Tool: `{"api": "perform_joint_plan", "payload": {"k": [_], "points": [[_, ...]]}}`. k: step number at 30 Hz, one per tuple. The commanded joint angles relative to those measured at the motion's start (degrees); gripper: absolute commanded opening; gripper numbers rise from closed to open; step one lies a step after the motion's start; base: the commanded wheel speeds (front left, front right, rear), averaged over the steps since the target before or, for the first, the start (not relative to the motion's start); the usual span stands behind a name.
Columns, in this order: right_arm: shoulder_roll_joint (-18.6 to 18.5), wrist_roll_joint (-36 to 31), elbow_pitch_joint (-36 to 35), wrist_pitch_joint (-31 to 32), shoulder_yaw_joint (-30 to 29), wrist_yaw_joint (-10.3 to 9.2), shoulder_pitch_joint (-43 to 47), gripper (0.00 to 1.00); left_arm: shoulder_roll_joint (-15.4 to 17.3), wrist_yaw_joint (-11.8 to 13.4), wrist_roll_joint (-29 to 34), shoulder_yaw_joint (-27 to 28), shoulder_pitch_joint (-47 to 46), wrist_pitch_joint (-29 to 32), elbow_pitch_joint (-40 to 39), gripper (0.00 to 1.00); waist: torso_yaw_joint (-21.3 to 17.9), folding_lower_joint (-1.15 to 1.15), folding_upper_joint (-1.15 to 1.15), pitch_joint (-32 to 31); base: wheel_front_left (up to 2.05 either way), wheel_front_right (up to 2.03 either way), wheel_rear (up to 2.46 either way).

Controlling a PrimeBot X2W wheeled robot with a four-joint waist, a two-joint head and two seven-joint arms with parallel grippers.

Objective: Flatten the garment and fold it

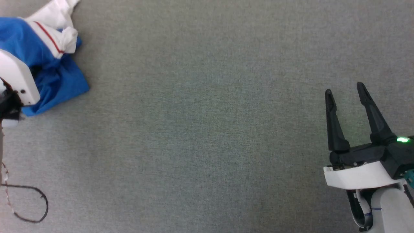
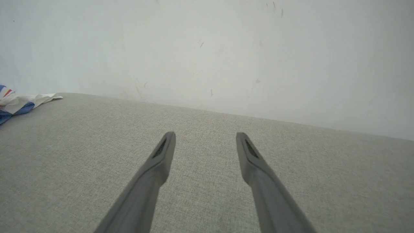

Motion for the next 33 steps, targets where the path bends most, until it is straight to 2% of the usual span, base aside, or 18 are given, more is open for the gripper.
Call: {"api": "perform_joint_plan", "payload": {"k": [1, 9, 14, 19, 25, 29, 31, 32, 33], "points": [[0.18, 0.48, 0.6, -0.27, -0.23, -0.12, 0.68, 1.0, 0.08, -0.41, -0.16, 0.52, -0.03, -4.0, -0.74, 0.0, 2.06, 0.0, 0.0, -5.87, 0.0, 0.0, 0.0], [0.64, 1.31, 2.85, -0.27, -1.5, -0.12, 2.85, 1.0, 1.23, -0.41, 1.97, 0.04, -1.6, -21.01, -7.62, 0.0, 2.37, 0.0, 0.0, -14.69, 0.0, 0.0, 0.0], [0.75, 1.71, 3.47, -0.27, -2.37, -0.12, 4.48, 1.0, -1.59, -0.41, 3.62, -2.13, -1.52, -28.59, -14.05, 0.0, 2.11, 0.0, 0.0, -18.95, 0.0, 0.0, 0.0], [0.77, 2.66, 3.49, -0.27, -2.63, -0.12, 5.35, 1.0, -6.37, -0.14, 4.98, -6.39, 0.89, -29.79, -20.66, 0.0, 0.66, 0.0, 0.0, -21.65, 0.0, 0.0, 0.0], [0.78, 3.43, 2.93, -0.27, -1.84, -0.12, 5.31, 1.0, -11.88, 1.09, 8.15, -14.79, 7.22, -26.65, -26.08, 0.0, -3.23, 0.0, 0.0, -21.84, 0.0, 0.0, 0.0], [0.78, 4.0, 2.73, -0.27, -1.09, -0.12, 5.08, 1.0, -15.64, 1.65, 10.43, -20.76, 11.77, -25.52, -23.99, 0.0, -6.48, 0.0, 0.0, -20.34, 0.0, 0.0, 0.0], [0.78, 4.23, 2.81, -0.27, -0.83, -0.12, 4.85, 1.0, -18.51, 1.68, 10.29, -23.09, 14.15, -25.84, -21.55, 0.0, -8.0, 0.0, 0.0, -19.53, 0.0, 0.0, 0.0], [0.78, 4.36, 2.9, -0.27, -0.76, -0.12, 4.75, 1.0, -19.95, 1.73, 10.2, -24.04, 15.16, -26.29, -20.22, 0.36, -8.7, 0.0, 0.0, -19.14, 0.0, 0.0, 0.0], [0.78, 4.52, 2.99, -0.27, -0.78, -0.12, 4.69, 1.0, -21.24, 1.79, 10.49, -25.09, 15.95, -26.94, -18.88, 1.0, -9.28, 0.0, 0.0, -18.77, 0.0, 0.0, 0.0]]}}
